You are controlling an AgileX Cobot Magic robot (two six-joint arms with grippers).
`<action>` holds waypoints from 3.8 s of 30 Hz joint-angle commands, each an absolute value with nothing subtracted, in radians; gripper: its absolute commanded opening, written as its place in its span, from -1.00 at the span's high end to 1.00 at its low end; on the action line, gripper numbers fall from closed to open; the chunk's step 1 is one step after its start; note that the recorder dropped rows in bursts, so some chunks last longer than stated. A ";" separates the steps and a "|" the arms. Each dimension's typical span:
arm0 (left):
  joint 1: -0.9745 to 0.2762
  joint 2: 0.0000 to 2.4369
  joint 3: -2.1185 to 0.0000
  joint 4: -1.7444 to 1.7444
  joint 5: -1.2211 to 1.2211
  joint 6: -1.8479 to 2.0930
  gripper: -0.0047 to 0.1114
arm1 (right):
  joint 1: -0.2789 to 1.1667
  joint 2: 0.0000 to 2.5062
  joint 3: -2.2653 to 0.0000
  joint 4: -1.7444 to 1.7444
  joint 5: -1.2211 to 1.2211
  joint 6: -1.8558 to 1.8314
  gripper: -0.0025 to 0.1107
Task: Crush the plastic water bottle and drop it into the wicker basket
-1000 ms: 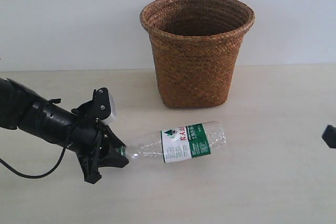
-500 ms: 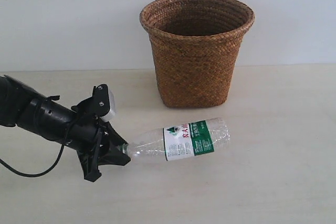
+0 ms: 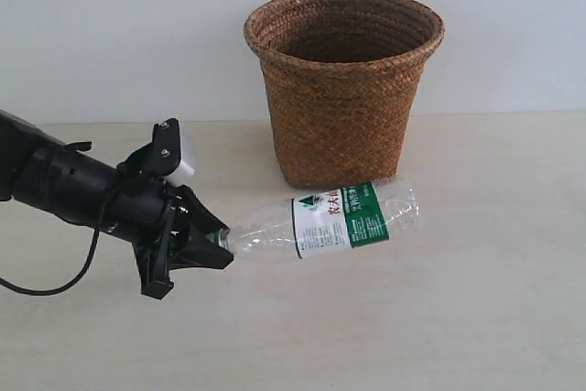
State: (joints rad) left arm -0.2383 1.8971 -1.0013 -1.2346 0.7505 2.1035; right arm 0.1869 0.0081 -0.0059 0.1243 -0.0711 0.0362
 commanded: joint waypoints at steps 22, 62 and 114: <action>-0.243 1.498 -1.000 -1.447 0.938 1.795 0.85 | 0.182 0.000 0.000 0.151 0.119 0.024 0.96; -0.429 1.739 -1.484 -1.744 0.166 1.737 -0.39 | 0.182 0.000 0.000 0.151 0.119 0.024 0.96; 0.038 0.305 -0.394 -1.744 0.135 1.380 0.85 | 0.182 0.000 0.000 0.151 0.106 0.024 0.96</action>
State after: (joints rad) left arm 0.0344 0.3292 -0.3989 -1.7380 0.1170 1.3813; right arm 0.1869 0.0065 -0.0039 0.1509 0.1148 0.0267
